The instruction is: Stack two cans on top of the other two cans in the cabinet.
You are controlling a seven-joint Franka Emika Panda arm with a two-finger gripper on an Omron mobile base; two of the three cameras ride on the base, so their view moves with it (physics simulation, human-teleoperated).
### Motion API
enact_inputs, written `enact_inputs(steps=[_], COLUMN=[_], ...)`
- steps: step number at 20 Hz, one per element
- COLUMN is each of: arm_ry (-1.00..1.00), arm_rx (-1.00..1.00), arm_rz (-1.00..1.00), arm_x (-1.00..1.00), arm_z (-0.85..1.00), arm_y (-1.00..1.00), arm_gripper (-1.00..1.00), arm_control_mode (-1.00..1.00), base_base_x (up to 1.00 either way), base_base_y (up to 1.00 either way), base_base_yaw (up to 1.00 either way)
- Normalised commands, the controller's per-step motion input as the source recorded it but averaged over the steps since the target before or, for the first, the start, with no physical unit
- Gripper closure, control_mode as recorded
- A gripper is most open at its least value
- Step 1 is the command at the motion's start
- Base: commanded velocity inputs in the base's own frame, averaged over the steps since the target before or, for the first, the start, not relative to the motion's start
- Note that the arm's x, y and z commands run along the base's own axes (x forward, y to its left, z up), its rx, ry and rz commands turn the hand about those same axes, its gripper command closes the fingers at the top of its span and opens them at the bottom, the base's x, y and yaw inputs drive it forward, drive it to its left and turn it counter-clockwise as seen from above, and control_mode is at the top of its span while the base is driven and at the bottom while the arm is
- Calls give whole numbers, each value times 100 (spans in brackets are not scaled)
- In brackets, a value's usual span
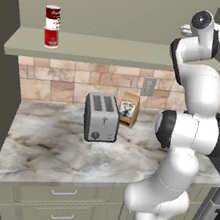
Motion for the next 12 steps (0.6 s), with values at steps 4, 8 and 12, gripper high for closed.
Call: enact_inputs(steps=[4,8,12], arm_ry=[0,0,0], arm_rx=[0,0,0], arm_rz=[2,3,3], arm_x=[14,13,14], arm_z=[0,0,0], arm_y=[-4,-3,-2], arm_gripper=[100,100,100], arm_control_mode=[-100,-100,-100], base_base_x=[0,0,0], base_base_y=[0,0,0], base_base_yaw=[0,0,0])
